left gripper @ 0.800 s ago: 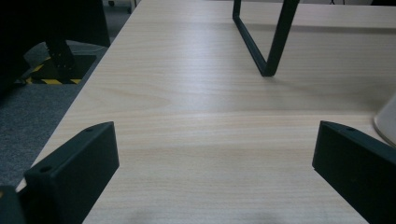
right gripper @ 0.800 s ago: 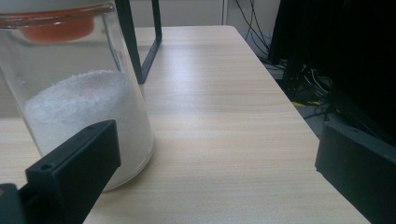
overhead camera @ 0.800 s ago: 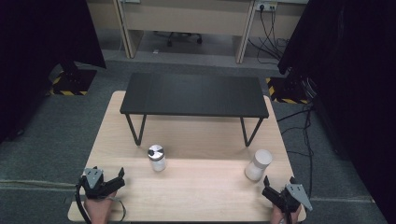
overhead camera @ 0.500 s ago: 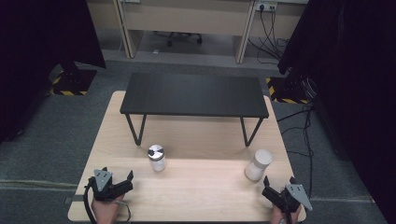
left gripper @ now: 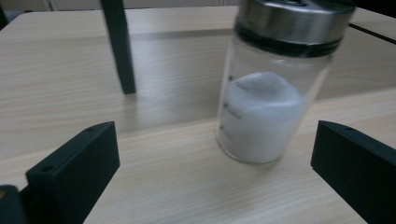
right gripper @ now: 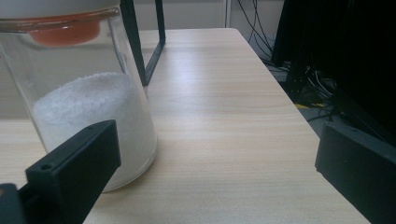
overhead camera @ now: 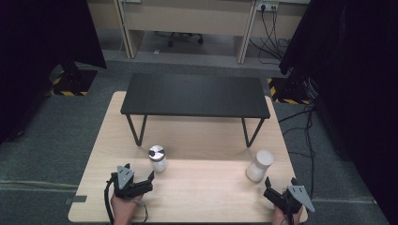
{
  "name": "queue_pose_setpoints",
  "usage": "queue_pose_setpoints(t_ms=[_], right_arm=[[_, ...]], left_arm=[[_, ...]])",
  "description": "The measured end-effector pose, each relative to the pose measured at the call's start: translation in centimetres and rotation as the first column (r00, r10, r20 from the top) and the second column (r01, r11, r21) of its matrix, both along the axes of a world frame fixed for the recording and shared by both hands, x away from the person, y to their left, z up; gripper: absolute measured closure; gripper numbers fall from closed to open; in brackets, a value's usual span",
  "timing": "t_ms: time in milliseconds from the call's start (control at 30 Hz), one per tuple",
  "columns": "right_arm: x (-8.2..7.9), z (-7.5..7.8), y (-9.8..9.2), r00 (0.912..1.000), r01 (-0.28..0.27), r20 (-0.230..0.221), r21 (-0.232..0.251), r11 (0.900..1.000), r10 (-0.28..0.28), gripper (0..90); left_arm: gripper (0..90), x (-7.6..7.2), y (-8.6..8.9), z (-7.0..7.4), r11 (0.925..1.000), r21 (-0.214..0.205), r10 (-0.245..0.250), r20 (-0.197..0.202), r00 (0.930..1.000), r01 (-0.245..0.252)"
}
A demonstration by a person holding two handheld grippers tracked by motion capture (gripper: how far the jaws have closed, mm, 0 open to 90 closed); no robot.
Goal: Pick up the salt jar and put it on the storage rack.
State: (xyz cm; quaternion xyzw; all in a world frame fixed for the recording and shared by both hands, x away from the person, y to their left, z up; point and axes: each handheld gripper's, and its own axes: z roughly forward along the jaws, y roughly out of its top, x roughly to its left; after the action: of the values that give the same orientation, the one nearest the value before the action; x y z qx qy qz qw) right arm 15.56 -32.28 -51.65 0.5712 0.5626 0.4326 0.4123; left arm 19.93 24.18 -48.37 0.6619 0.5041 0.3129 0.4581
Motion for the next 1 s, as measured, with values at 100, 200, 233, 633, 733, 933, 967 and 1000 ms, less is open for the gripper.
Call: queue_pose_setpoints(t_ms=[100, 200, 233, 633, 733, 933, 967, 1000], right_arm=[[0.0, 0.0, 0.0, 1.0, -0.002, 0.001, -0.001, 1.0, 0.002, 0.3], [0.0, -0.1, 0.0, 1.0, -0.002, 0.004, -0.003, 1.0, 0.002, 0.3], [0.0, -0.1, 0.0, 1.0, -0.002, 0.004, -0.003, 1.0, 0.002, 0.3], [-0.1, -0.2, -0.1, 0.9999, -0.007, 0.012, -0.003, 1.0, 0.007, 0.3], [-0.2, -0.2, -0.1, 0.9999, -0.009, 0.013, -0.004, 0.9999, 0.009, 0.3], [-0.2, -0.2, -0.2, 0.9998, -0.014, 0.012, -0.004, 0.9999, 0.014, 0.3], [-0.2, -0.2, -0.2, 0.9998, -0.014, 0.011, -0.004, 0.9999, 0.014, 0.3], [-0.2, -0.2, -0.2, 0.9998, -0.014, 0.011, -0.005, 0.9999, 0.014, 0.3]], left_arm=[[0.8, 0.4, -0.4, 0.2, 0.9997, 0.005, -0.026, 0.002, 0.9997, 0.026], [0.8, 0.9, -0.9, 0.4, 0.9988, 0.012, -0.047, 0.0, 0.9989, 0.047], [0.9, 0.9, -0.9, 0.4, 0.9988, 0.012, -0.047, 0.0, 0.9989, 0.047], [0.3, 2.5, -2.3, 0.7, 0.9969, -0.014, -0.078, -0.017, 0.9968, 0.077], [0.5, 3.1, -2.6, 1.0, 0.9963, -0.013, -0.085, -0.025, 0.9961, 0.085], [4.9, 4.1, -3.2, 1.7, 0.9964, 0.002, -0.085, -0.036, 0.9958, 0.085], [6.9, 4.3, -3.1, 1.8, 0.9958, 0.011, -0.091, -0.034, 0.9953, 0.091], [8.6, 4.5, -3.1, 1.9, 0.9957, 0.014, -0.092, -0.033, 0.9952, 0.092]])
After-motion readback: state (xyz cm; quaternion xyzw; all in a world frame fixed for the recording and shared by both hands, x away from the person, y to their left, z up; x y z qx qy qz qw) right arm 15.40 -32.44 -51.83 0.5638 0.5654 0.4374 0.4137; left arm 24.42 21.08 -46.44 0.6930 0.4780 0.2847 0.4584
